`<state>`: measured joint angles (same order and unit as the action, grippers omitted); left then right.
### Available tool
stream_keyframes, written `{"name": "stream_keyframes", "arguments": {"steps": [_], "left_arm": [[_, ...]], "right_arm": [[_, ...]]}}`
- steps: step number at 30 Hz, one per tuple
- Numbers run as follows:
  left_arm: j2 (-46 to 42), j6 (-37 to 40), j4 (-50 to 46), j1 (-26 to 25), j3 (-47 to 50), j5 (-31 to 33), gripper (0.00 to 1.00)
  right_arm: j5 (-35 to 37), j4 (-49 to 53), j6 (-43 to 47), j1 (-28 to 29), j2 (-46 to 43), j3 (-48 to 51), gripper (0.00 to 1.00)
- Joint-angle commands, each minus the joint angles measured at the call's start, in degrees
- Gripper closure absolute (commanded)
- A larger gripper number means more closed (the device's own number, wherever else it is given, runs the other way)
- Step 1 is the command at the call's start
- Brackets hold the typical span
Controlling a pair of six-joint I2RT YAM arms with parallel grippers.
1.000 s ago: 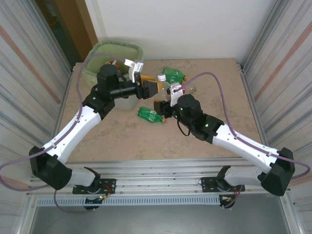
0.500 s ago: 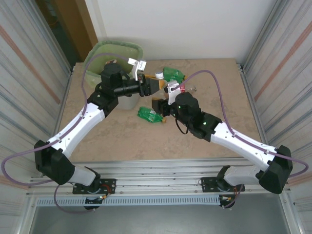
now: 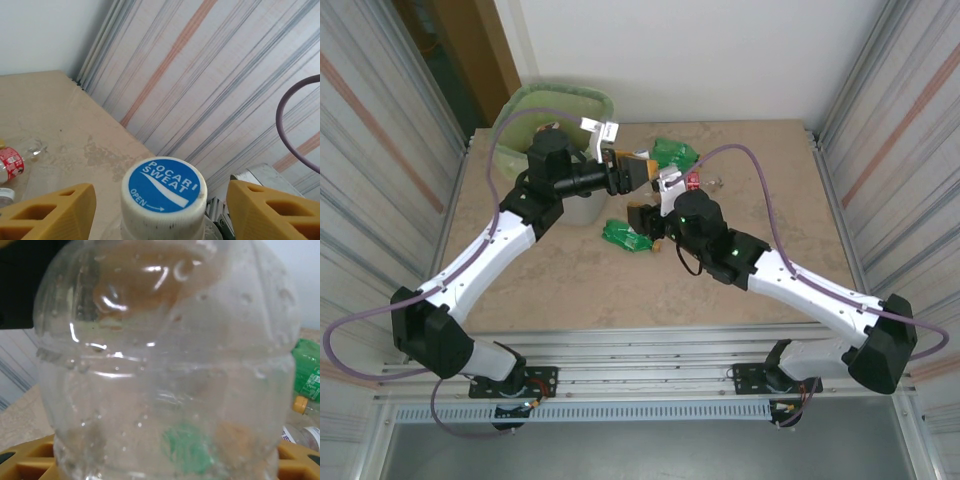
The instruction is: Put the plastic bottles in the bin
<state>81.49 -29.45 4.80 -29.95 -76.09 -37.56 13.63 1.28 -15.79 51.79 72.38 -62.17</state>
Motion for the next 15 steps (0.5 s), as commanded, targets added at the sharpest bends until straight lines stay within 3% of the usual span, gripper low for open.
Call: {"name": "stream_keyframes", "arguments": {"steps": [1, 12, 15], "left_arm": [[0.1, -0.3, 2.3, 0.1, -2.0, 2.0, 0.34], [-0.1, 0.5, 1.0, 0.5, -2.0, 1.8, 0.79], [-0.4, 0.9, 0.7, 0.7, -2.0, 2.1, 0.87]], "right_arm": [[-1.1, -0.4, 1.7, 0.6, 0.9, -2.2, 0.54], [-0.1, 0.4, 1.6, 0.6, 2.5, -3.8, 0.52], [0.4, 0.5, 1.4, 0.6, 2.6, -4.0, 0.50]]}}
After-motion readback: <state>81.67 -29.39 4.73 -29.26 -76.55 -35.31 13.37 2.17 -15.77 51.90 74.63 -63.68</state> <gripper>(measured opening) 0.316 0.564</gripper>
